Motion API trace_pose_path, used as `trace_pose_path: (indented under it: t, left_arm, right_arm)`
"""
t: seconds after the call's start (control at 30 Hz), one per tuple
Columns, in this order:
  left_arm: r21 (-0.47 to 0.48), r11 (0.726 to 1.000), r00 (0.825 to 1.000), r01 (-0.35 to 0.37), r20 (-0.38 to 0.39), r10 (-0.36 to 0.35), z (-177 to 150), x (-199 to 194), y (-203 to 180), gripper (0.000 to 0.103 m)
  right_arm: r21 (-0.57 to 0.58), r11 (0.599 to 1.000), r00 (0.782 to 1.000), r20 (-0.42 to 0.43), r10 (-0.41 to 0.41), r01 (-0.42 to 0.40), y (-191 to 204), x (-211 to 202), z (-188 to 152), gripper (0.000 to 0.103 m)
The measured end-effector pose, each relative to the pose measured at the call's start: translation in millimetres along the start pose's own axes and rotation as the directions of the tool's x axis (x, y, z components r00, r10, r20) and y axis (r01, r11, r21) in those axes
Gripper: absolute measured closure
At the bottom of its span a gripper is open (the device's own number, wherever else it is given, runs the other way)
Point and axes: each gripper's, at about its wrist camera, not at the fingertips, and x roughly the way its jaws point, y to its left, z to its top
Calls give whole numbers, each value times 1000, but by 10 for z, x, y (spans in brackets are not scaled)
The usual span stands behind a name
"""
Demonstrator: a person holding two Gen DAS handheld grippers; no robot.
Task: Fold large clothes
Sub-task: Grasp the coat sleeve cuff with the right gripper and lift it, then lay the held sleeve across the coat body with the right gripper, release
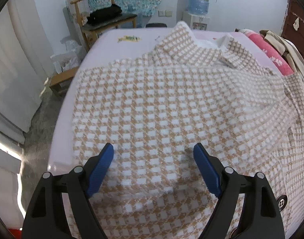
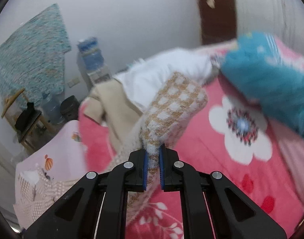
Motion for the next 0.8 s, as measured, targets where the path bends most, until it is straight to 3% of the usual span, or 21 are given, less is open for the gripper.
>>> trace_pose_path:
  t: [0.17, 0.3, 0.5, 0.57, 0.67, 0.73, 0.8]
  left_arm:
    - [-16, 999, 999, 30, 30, -29, -14, -120, 63, 32]
    - [-43, 997, 997, 67, 46, -65, -74, -245, 163, 48]
    - [-83, 989, 989, 125, 84, -118, -291, -590, 403, 59]
    - [-99, 986, 987, 138, 99, -128, -361, -717, 526, 59]
    - [-132, 977, 983, 166, 101, -154, -481, -864, 711, 59]
    - [-154, 970, 979, 189, 100, -175, -570, -949, 843, 59]
    - [-163, 964, 975, 211, 102, -196, -654, -1026, 923, 59]
  right_arm:
    - [-148, 989, 995, 94, 21, -6, 642, -435, 146, 96]
    - [-268, 963, 985, 159, 64, -19, 1247, -787, 125, 96]
    - [-444, 883, 949, 184, 254, -150, 2324, -1335, -231, 96]
    - [-493, 839, 927, 152, 343, -230, 2684, -1495, -449, 96]
    - [-526, 742, 870, 9, 492, -414, 3132, -1604, -841, 90]
    - [-499, 651, 798, -155, 582, -572, 3334, -1564, -1122, 76]
    - [-451, 602, 742, -259, 619, -659, 3369, -1444, -1334, 51]
